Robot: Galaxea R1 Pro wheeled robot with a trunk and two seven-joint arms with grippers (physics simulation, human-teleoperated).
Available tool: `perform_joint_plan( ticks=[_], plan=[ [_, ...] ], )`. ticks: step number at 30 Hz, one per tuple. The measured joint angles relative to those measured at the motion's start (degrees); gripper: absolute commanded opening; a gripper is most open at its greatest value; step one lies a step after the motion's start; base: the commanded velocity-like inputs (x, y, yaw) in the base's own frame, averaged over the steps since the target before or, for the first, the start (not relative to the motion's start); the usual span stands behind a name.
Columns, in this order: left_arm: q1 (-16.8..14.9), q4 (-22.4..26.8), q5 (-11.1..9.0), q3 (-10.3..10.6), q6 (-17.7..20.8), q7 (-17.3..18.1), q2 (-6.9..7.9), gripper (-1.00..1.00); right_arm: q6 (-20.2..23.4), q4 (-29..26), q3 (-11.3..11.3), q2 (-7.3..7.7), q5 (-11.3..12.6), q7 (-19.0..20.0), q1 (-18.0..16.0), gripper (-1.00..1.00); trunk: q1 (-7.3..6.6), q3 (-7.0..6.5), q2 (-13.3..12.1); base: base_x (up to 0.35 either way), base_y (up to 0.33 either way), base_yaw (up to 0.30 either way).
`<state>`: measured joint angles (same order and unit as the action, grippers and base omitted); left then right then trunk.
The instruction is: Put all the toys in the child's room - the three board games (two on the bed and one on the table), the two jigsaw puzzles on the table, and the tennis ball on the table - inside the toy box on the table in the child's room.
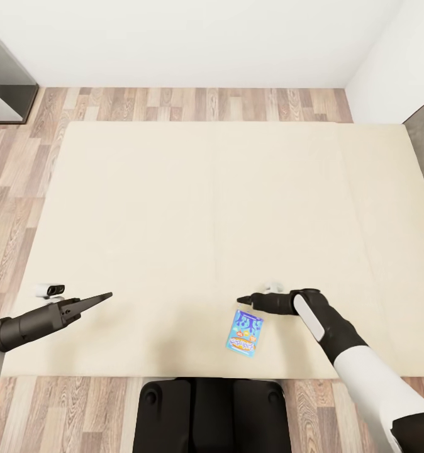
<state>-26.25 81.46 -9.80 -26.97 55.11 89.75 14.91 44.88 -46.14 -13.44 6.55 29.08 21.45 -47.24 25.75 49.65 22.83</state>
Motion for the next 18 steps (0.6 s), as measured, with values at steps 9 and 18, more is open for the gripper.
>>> perform_joint_plan(
  ticks=[9, 18],
  plan=[
    [0.0, 0.0, 0.0, 0.0, 0.0, 0.0, 0.02, 1.0, 1.5, -5.6, 0.3, 1.34, 0.1, 0.0, 2.3, 1.0, 0.0, 0.0, 0.0, 0.0, 0.0, 0.0],
    [0.0, 0.0, 0.0, 0.0, 0.0, 0.0, 0.05, 1.0, 5.8, -11.7, 0.5, 1.56, 0.2, -0.1, 4.3, 1.0, 0.0, 0.0, 0.0, 0.0, 0.0, 0.0]
  ],
)
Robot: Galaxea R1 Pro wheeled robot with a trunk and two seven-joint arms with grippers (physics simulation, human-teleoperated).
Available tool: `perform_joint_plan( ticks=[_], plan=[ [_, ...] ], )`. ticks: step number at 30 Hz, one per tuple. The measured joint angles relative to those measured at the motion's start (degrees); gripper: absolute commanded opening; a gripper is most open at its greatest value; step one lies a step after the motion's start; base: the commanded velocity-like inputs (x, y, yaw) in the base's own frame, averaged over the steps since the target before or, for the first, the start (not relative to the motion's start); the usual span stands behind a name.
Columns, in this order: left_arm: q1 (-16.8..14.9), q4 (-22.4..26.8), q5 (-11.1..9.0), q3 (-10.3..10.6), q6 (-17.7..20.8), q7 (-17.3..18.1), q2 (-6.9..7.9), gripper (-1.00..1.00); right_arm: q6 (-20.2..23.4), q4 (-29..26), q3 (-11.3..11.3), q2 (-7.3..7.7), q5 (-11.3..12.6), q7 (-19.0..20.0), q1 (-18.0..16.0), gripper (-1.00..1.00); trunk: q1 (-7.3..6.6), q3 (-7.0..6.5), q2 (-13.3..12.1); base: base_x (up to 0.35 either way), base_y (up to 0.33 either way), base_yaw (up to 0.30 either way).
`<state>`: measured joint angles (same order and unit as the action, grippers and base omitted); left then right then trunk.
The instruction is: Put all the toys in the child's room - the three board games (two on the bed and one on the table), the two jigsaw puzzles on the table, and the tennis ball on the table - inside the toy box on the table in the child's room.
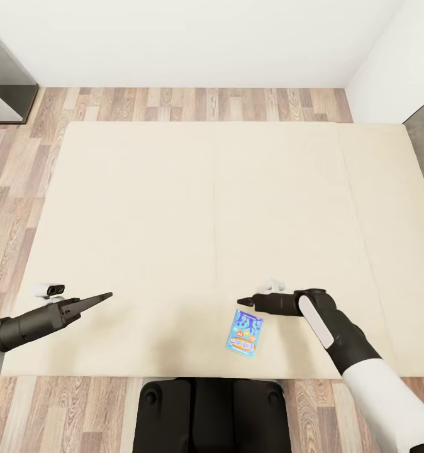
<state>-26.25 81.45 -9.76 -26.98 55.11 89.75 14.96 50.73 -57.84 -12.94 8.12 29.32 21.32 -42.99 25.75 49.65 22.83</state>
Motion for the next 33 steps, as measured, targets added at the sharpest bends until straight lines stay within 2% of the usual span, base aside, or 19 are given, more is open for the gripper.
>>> perform_joint_plan(
  ticks=[4, 10, 15, 18, 24, 33],
  plan=[
    [0.0, 0.0, 0.0, 0.0, 0.0, 0.0, 0.04, 1.0, 2.7, -4.5, 2.2, 0.03, 0.0, -0.1, 2.0, 1.0, 0.0, 0.0, 0.0, 0.0, 0.0, 0.0],
    [0.0, -0.1, 0.0, 0.0, 0.0, 0.0, 0.04, 1.0, 8.4, -15.8, 8.2, -0.08, -0.2, -0.6, 7.6, 1.0, 0.0, 0.0, 0.0, 0.0, 0.0, 0.0],
    [0.0, -0.1, 0.0, 0.0, 0.0, 0.0, 0.05, 1.0, 9.1, -18.5, 9.3, -0.08, -0.4, -0.8, 9.9, 1.0, 0.0, 0.0, 0.0, 0.0, 0.0, 0.0],
    [0.0, -0.1, 0.0, 0.0, 0.0, 0.0, 0.06, 1.0, 9.1, -17.1, 9.6, -0.07, -0.4, -0.9, 10.3, 1.0, 0.0, 0.0, 0.0, 0.0, 0.0, 0.0],
    [0.0, -0.1, 0.0, 0.0, 0.0, 0.0, 0.06, 1.0, 9.1, -6.6, 11.9, -0.16, -0.7, -0.8, 10.4, 1.0, 0.0, 0.0, 0.0, 0.0, 0.0, 0.0],
    [0.0, -0.1, 0.0, -0.3, 0.0, 0.0, 0.12, 1.0, 8.1, -3.6, 12.6, -0.26, -0.8, -0.8, 10.4, 1.0, 0.0, 0.0, 0.0, 0.0, 0.0, 0.0]
  ],
)
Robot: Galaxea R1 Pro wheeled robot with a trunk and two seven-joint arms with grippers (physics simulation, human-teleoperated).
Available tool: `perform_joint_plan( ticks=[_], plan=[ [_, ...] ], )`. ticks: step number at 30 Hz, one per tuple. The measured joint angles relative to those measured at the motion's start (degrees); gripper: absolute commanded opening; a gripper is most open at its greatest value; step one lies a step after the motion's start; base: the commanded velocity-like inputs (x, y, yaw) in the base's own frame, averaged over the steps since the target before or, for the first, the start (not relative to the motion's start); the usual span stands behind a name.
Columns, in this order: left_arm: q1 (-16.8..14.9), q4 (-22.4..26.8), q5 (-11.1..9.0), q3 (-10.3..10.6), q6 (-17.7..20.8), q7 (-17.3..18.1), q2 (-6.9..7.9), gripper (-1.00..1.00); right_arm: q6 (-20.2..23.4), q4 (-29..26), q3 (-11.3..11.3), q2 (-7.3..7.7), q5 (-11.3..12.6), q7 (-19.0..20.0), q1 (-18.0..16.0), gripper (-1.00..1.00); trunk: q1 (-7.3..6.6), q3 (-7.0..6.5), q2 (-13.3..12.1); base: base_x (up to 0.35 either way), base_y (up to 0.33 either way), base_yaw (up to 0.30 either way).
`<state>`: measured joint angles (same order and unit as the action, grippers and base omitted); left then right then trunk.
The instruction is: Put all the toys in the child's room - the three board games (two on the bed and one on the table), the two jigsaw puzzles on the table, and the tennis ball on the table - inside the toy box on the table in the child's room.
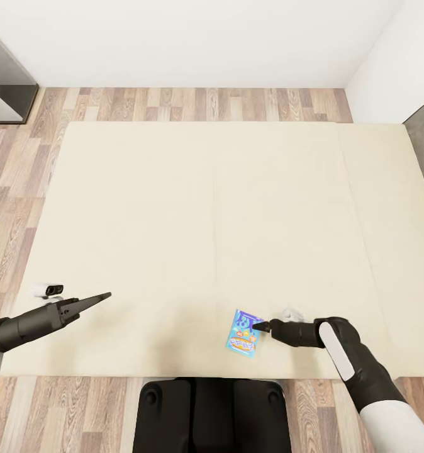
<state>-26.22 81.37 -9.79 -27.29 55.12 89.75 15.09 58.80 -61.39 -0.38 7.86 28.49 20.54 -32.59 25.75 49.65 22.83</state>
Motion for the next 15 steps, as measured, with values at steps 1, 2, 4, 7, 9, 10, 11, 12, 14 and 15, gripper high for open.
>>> perform_joint_plan(
  ticks=[1, 2, 4, 7, 9, 10, 11, 12, 14, 15],
  plan=[
    [0.0, 0.0, 0.0, 0.0, 0.0, 0.0, -0.01, 1.0, -1.1, 0.1, 0.0, -0.03, 0.0, 0.0, 0.0, 1.0, 0.0, 0.0, 0.0, 0.0, 0.0, 0.0],
    [0.0, 0.0, 0.0, -0.1, 0.0, 0.0, 0.0, 1.0, -1.7, 0.1, 0.0, -0.04, -0.1, 0.1, 0.0, 1.0, 0.0, 0.0, 0.0, 0.0, 0.0, 0.0],
    [0.0, 0.0, 0.0, -0.1, 0.0, 0.0, 0.0, 1.0, -3.5, 0.2, -0.2, -0.16, -0.1, 0.2, 0.0, 1.0, 0.0, 0.0, 0.0, 0.0, 0.0, 0.0],
    [0.0, 0.0, 0.0, -0.1, 0.0, 0.0, 0.01, 1.0, -5.5, 0.2, -0.4, -0.54, -0.3, 0.1, 0.0, 1.0, 0.0, 0.0, 0.0, 0.0, 0.0, 0.0],
    [0.0, 0.0, 0.0, -0.1, 0.0, 0.0, 0.02, 1.0, -6.4, 0.2, -0.5, -0.7, -0.3, 0.1, 0.0, 1.0, 0.0, 0.0, 0.0, 0.0, 0.0, 0.0],
    [0.0, 0.0, 0.0, -0.1, 0.0, 0.0, 0.0, 1.0, -7.4, 0.2, -0.5, -0.76, -0.4, 0.1, 0.0, 1.0, 0.0, 0.0, 0.0, 0.0, 0.0, 0.0],
    [0.0, 0.0, 0.0, -0.1, 0.0, 0.0, -0.01, 1.0, -8.9, 0.3, -0.5, -0.8, -0.4, 0.2, 0.1, 1.0, 0.0, 0.0, 0.0, 0.0, 0.0, 0.0],
    [0.0, 0.0, 0.0, -0.1, 0.0, 0.0, -0.02, 1.0, -9.6, 0.4, -0.5, -0.81, -0.4, 0.2, 0.1, 1.0, 0.0, 0.0, 0.0, 0.0, 0.0, 0.0],
    [0.0, 0.0, 0.0, -0.1, 0.0, 0.0, -0.01, 1.0, -11.5, 1.6, -0.6, -0.86, -0.4, 0.2, 0.1, 1.0, 0.0, 0.0, 0.0, 0.0, 0.0, 0.0],
    [0.0, 0.0, 0.0, -0.1, 0.0, 0.0, 0.0, 1.0, -12.4, 2.9, -0.6, -0.89, -0.5, 0.2, 0.0, 1.0, 0.0, 0.0, 0.0, 0.0, 0.0, 0.0]
  ],
)
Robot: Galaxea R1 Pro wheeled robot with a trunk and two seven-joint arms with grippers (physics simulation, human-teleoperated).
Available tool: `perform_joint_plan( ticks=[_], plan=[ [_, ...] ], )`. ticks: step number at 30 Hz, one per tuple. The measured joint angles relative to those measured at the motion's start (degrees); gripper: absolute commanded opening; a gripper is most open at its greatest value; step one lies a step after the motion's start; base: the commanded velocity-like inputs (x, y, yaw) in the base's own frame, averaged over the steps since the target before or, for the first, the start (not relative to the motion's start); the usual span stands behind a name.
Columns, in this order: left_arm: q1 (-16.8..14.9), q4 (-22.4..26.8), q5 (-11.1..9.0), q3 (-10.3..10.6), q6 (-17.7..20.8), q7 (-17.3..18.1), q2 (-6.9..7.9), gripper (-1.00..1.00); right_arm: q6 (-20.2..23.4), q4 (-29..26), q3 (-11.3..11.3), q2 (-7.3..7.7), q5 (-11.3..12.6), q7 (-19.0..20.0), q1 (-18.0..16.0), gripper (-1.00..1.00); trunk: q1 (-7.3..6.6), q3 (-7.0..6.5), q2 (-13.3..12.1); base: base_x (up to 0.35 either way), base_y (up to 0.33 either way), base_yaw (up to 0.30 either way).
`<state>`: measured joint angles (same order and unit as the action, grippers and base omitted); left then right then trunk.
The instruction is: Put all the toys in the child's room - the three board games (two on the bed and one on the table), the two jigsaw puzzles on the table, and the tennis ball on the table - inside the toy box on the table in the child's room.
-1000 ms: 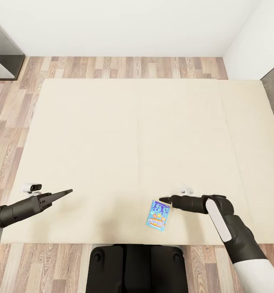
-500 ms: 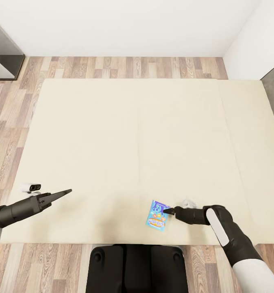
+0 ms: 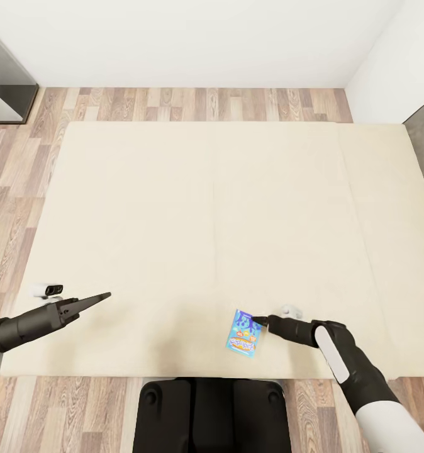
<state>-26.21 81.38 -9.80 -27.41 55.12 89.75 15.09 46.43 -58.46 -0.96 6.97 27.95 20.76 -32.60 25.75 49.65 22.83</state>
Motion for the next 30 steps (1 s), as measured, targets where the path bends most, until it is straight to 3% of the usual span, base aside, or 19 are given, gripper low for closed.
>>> perform_joint_plan(
  ticks=[8, 18, 25, 30],
  plan=[
    [0.0, 0.0, 0.0, 0.0, 0.0, 0.0, -0.06, 1.0, -1.8, 6.2, 0.0, 0.11, -0.1, 0.1, -1.3, 1.0, 0.0, 0.0, 0.0, 0.0, 0.0, 0.0],
    [0.0, 0.0, 0.0, 0.0, 0.0, 0.0, -0.07, 1.0, -3.2, 7.2, 0.0, -0.33, 0.0, 0.2, -1.4, 1.0, 0.0, 0.0, 0.0, 0.0, 0.0, 0.0],
    [0.0, 0.0, 0.0, 0.0, 0.0, 0.0, -0.07, 1.0, -6.0, 7.1, -1.8, -2.68, 0.0, 0.6, -1.5, 1.0, 0.0, 0.0, 0.0, 0.0, 0.0, 0.0],
    [0.0, 0.0, 0.0, 0.0, 0.0, 0.0, -0.07, 1.0, -6.7, 7.2, -2.4, -3.13, 0.0, 0.7, -1.7, 1.0, 0.0, 0.0, 0.0, 0.0, 0.0, 0.0]
  ],
)
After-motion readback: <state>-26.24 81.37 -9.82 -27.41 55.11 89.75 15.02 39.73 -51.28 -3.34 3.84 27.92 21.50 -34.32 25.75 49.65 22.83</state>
